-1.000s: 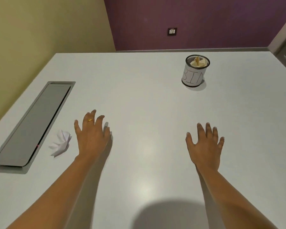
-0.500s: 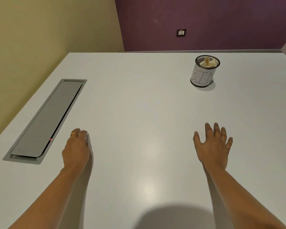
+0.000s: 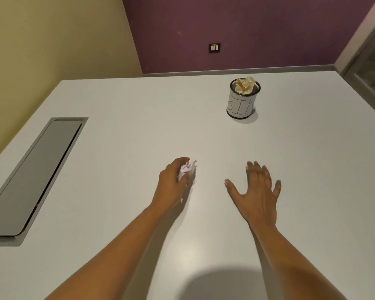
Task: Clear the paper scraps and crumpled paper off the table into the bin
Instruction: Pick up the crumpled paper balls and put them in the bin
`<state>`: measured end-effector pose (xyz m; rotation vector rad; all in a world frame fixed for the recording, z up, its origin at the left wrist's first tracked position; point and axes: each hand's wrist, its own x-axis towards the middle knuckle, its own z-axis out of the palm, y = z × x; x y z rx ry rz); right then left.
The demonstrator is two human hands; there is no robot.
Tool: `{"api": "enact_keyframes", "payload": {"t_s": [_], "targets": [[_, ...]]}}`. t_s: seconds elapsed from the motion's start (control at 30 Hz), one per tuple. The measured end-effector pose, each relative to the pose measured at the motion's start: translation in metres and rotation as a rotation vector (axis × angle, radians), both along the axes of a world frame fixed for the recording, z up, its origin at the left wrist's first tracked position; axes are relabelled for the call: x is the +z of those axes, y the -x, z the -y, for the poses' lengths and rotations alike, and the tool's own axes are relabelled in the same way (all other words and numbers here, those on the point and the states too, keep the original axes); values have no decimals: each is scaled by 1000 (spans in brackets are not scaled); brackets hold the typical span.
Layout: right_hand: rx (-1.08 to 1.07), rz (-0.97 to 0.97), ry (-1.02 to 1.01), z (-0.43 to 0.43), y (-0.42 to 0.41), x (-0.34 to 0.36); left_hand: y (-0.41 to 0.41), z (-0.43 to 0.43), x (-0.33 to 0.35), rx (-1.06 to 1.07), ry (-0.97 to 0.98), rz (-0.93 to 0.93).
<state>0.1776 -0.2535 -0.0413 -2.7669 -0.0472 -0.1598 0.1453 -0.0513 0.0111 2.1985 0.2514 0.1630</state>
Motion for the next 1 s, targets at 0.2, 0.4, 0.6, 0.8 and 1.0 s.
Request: {"api": "enact_keyframes", "payload": {"t_s": [0.2, 0.4, 0.6, 0.8, 1.0], "targets": [[259, 91, -175, 0, -2, 7, -38, 61, 3, -143, 263, -73], [378, 100, -414, -9, -33, 27, -71, 69, 11, -127, 372, -109], [462, 155, -479, -27, -108, 60, -138, 60, 40, -62, 486, -80], [364, 250, -526, -29, -177, 88, -186, 50, 58, -126, 665, 6], [247, 315, -331, -18, -241, 108, -187, 25, 20, -13, 269, 31]]}}
